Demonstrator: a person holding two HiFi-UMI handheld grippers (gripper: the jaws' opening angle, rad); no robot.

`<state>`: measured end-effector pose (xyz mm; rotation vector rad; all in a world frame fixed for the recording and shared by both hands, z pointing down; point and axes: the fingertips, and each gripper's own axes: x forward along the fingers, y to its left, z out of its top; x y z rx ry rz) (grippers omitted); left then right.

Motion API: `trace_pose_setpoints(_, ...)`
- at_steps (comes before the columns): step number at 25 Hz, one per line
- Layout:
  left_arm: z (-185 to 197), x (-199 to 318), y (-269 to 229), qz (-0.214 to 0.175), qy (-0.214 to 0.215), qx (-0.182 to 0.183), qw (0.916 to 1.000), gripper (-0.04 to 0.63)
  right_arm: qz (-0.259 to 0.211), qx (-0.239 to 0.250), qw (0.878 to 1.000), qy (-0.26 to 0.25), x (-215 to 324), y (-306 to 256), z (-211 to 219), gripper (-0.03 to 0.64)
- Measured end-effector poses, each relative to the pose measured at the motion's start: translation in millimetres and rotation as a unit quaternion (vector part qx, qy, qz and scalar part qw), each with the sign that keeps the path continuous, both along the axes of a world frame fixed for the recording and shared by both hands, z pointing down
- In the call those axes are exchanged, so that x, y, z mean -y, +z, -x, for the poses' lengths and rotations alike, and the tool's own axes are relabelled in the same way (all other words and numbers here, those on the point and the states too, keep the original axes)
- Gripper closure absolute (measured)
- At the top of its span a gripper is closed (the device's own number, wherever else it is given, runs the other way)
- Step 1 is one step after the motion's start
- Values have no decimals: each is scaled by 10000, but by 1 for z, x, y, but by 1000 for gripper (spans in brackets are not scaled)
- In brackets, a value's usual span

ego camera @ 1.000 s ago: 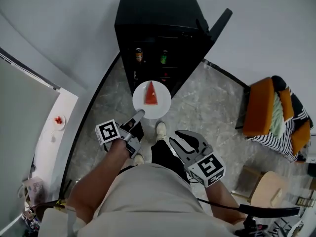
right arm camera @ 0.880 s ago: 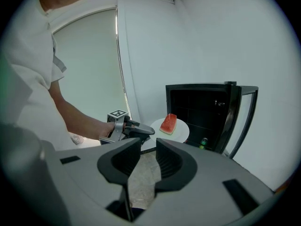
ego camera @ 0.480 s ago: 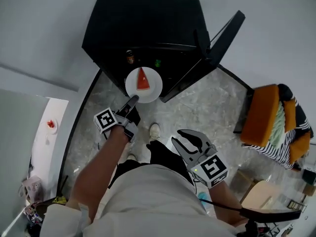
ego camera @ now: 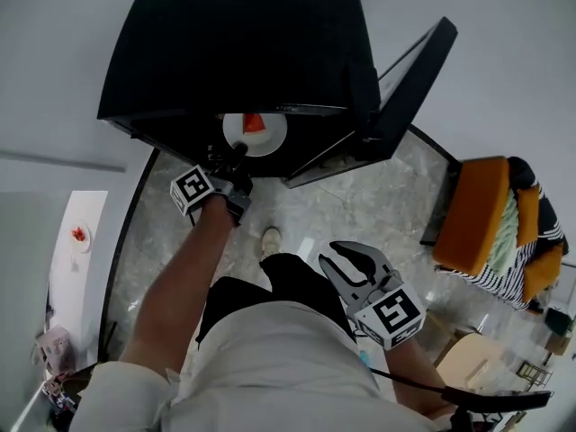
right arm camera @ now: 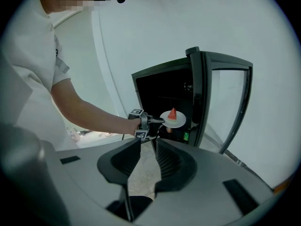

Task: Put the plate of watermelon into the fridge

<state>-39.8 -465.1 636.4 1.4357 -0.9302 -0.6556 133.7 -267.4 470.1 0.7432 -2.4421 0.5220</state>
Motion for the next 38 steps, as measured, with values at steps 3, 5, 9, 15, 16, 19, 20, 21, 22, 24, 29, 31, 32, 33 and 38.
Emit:
trace_pose_setpoints(3, -4, 22, 16, 49, -27, 68, 10000, 569, 33, -15, 9999, 122, 9, 9, -12, 506)
trace_pose_setpoints(5, -5, 33, 26, 127, -51, 115, 9998, 569, 65, -18, 9998, 206, 13, 15, -20, 506)
trace_pose_setpoints(9, -5, 49, 44, 292, -102, 256, 9992, 569, 123, -53, 9995, 294, 17, 24, -31, 506)
trace_pose_setpoints(15, -9, 59, 55, 511, -128, 413, 9978, 569, 151, -32, 9992, 370, 20, 27, -40, 506)
trace_pose_setpoints(16, -10, 59, 56, 554, -125, 439, 9974, 569, 154, -22, 9992, 372, 20, 27, -41, 506)
trace_pose_setpoints(19, -11, 61, 59, 736, -96, 599, 9954, 571, 179, -12, 9991, 389, 19, 27, -44, 506)
trace_pose_setpoints(20, -11, 62, 60, 797, -85, 678, 9945, 571, 196, -5, 9990, 400, 19, 28, -45, 506)
trace_pose_setpoints(21, -11, 63, 61, 847, -68, 768, 9934, 570, 210, 1, 9989, 409, 18, 29, -45, 506)
trace_pose_setpoints(22, -12, 64, 62, 885, -35, 881, 9922, 569, 210, -5, 9989, 407, 17, 29, -46, 506)
trace_pose_setpoints(24, -14, 66, 63, 953, 76, 1195, 9882, 568, 170, -64, 9992, 366, 16, 29, -46, 506)
trace_pose_setpoints(29, -20, 72, 64, 1114, 312, 2136, 9700, 544, 161, -104, 9992, 338, 11, 31, -47, 506)
trace_pose_setpoints(31, -21, 72, 66, 1181, 422, 2595, 9576, 523, 131, -96, 9992, 356, 10, 29, -48, 506)
trace_pose_setpoints(32, -21, 71, 67, 1222, 472, 2786, 9514, 514, 121, -95, 9992, 370, 10, 28, -50, 506)
trace_pose_setpoints(33, -22, 71, 68, 1256, 520, 2964, 9453, 506, 127, -95, 9991, 392, 9, 29, -51, 506)
trace_pose_setpoints(38, -17, 71, 69, 1348, 708, 3821, 9115, 476, 186, -104, 9985, 501, 3, 31, -56, 506)
